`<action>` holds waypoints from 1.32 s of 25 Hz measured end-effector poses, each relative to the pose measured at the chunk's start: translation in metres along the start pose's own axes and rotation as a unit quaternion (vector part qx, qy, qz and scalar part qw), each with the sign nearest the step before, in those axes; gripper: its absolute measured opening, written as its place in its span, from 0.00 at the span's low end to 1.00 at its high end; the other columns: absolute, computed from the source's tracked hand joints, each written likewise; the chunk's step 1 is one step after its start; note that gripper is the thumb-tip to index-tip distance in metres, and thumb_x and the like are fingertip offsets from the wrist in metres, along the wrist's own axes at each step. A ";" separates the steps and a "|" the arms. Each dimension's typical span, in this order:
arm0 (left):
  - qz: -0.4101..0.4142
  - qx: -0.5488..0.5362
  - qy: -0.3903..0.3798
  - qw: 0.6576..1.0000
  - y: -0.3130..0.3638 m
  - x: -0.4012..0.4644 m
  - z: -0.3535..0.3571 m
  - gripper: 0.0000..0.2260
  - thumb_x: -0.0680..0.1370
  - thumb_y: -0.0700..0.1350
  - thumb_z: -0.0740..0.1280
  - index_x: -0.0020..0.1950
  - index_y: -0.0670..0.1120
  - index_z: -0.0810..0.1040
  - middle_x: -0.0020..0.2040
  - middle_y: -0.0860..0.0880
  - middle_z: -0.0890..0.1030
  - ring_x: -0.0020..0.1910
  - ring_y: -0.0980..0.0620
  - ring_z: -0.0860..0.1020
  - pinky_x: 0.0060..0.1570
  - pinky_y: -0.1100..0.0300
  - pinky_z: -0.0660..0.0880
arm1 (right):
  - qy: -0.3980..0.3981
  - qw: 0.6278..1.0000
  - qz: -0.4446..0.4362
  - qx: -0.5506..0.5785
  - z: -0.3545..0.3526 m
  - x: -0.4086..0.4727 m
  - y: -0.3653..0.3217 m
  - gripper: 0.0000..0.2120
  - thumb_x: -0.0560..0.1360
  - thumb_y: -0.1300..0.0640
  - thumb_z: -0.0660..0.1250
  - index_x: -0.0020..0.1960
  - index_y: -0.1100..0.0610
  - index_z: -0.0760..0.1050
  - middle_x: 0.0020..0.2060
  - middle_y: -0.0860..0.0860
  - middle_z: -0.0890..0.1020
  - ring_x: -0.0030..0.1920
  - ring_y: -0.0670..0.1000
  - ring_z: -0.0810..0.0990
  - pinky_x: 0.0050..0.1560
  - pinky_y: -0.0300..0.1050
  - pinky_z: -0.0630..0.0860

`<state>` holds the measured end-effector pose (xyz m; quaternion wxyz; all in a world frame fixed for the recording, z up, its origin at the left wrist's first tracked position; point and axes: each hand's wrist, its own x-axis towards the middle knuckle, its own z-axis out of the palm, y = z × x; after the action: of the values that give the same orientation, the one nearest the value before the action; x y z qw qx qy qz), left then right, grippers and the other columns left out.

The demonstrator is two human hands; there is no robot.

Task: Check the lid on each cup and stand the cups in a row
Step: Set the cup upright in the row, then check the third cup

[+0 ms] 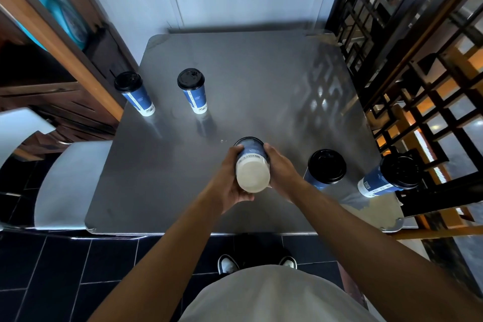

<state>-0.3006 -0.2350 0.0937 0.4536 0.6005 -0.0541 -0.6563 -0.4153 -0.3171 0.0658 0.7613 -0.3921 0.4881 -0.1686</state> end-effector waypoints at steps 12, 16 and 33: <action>-0.021 0.011 -0.013 1.000 0.000 0.000 0.002 0.33 0.73 0.73 0.58 0.47 0.43 0.80 0.36 0.43 0.77 0.28 0.48 0.72 0.33 0.59 0.72 | -0.002 0.999 0.018 0.042 -0.002 0.007 -0.007 0.27 0.83 0.41 0.57 0.70 0.61 0.73 0.63 0.67 0.80 0.55 0.63 0.80 0.68 0.64 0.72; -0.057 0.007 -0.019 0.998 0.008 0.002 -0.001 0.32 0.73 0.72 0.62 0.55 0.45 0.81 0.43 0.43 0.86 0.36 0.46 0.85 0.32 0.55 0.78 | -0.012 0.999 0.001 -0.035 -0.002 0.013 -0.006 0.21 0.83 0.40 0.56 0.64 0.53 0.76 0.53 0.57 0.86 0.45 0.53 0.85 0.44 0.49 0.83; -0.009 -0.032 0.035 0.999 0.001 0.008 0.007 0.22 0.78 0.65 0.59 0.45 0.47 0.78 0.35 0.48 0.80 0.32 0.51 0.76 0.35 0.59 0.69 | -0.004 0.999 0.026 0.039 0.000 0.019 0.000 0.22 0.83 0.44 0.58 0.69 0.56 0.74 0.61 0.62 0.83 0.55 0.60 0.82 0.69 0.65 0.72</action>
<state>-0.3051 -0.2438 0.0905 0.4684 0.6090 -0.0118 -0.6400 -0.4063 -0.3293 0.0546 0.7819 -0.3498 0.4886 -0.1658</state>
